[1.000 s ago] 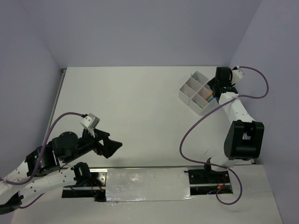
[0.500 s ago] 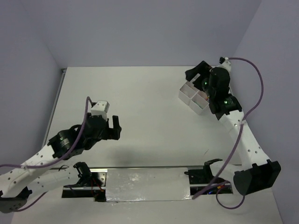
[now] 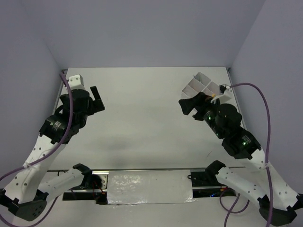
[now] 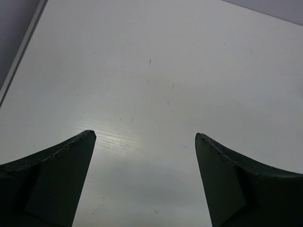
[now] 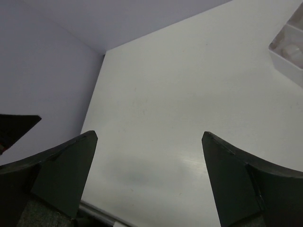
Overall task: Sort the stationery into containers
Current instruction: Reset both arms
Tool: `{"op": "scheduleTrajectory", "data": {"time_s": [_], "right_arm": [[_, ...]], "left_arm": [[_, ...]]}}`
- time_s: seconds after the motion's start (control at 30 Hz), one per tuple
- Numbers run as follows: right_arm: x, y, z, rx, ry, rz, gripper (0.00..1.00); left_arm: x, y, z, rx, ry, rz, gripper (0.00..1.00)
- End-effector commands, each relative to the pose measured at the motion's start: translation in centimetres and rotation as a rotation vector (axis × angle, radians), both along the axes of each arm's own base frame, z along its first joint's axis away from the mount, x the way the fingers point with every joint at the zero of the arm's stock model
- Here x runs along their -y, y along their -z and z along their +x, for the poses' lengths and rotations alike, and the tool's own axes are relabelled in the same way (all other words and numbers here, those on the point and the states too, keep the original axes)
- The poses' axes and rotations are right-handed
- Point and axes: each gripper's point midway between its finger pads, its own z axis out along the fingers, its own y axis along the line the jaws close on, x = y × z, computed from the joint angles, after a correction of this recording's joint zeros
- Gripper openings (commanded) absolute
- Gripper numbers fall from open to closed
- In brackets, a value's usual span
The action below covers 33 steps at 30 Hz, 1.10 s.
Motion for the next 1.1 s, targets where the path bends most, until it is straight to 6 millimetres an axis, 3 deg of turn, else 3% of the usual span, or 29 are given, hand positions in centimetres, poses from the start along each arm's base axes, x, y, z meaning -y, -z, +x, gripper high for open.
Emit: {"op": "scheduleTrajectory", "data": {"time_s": [0.0, 0.03, 0.1, 0.17, 0.23, 0.27, 0.47, 0.5, 0.67, 0.83, 0.87, 0.97, 1.0, 1.07], "right_arm": [[3.6, 2.8, 0.5, -0.014, 0.248, -0.120, 1.00], [3.2, 3.6, 0.4, -0.019, 0.262, -0.162, 1.00], [4.4, 5.0, 1.0, -0.038, 0.378, -0.279, 1.00], [3.7, 4.8, 0.8, -0.024, 0.381, -0.312, 1.00], [3.0, 4.2, 0.7, -0.006, 0.359, -0.275, 1.00], [2.6, 2.8, 0.7, 0.034, 0.348, -0.193, 1.00], [0.7, -0.6, -0.3, 0.109, 0.214, -0.011, 1.00], [-0.7, -1.1, -0.7, 0.120, 0.135, 0.025, 1.00], [-3.3, -1.7, -1.1, 0.120, -0.006, 0.055, 1.00], [-2.8, 0.0, 1.2, 0.020, 0.073, -0.068, 1.00], [-1.9, 0.5, 2.1, -0.007, 0.102, -0.086, 1.00], [-2.7, 1.9, 2.3, -0.066, -0.002, -0.072, 1.00], [-2.6, 1.2, 2.8, -0.029, 0.010, -0.044, 1.00], [-1.0, 1.7, 3.1, 0.013, 0.107, -0.041, 1.00]], "left_arm": [[-1.6, -0.2, -0.3, 0.040, -0.035, 0.030, 0.99], [-1.8, -0.5, -0.6, 0.066, -0.028, 0.028, 0.99], [-1.8, -0.2, -0.9, 0.076, -0.003, 0.043, 0.99], [-2.2, -0.4, -1.3, 0.085, -0.008, 0.055, 0.99], [-3.0, 0.1, -1.6, 0.073, -0.036, 0.081, 0.99], [-3.2, 0.6, -1.6, 0.061, -0.044, 0.094, 1.00], [-3.3, 2.5, -1.5, 0.038, -0.078, 0.082, 0.99], [-3.4, 2.5, -1.6, 0.042, -0.084, 0.075, 0.99], [-3.8, 2.6, -1.8, 0.059, -0.081, 0.077, 0.99], [-4.3, 3.0, -2.1, 0.079, -0.095, 0.090, 0.99], [-4.3, 3.0, -2.0, 0.084, -0.095, 0.092, 0.99], [-4.3, 3.1, -2.0, 0.086, -0.092, 0.097, 0.99], [-4.4, 3.2, -2.0, 0.085, -0.093, 0.099, 0.99], [-4.4, 3.4, -2.0, 0.080, -0.092, 0.105, 0.99]]}}
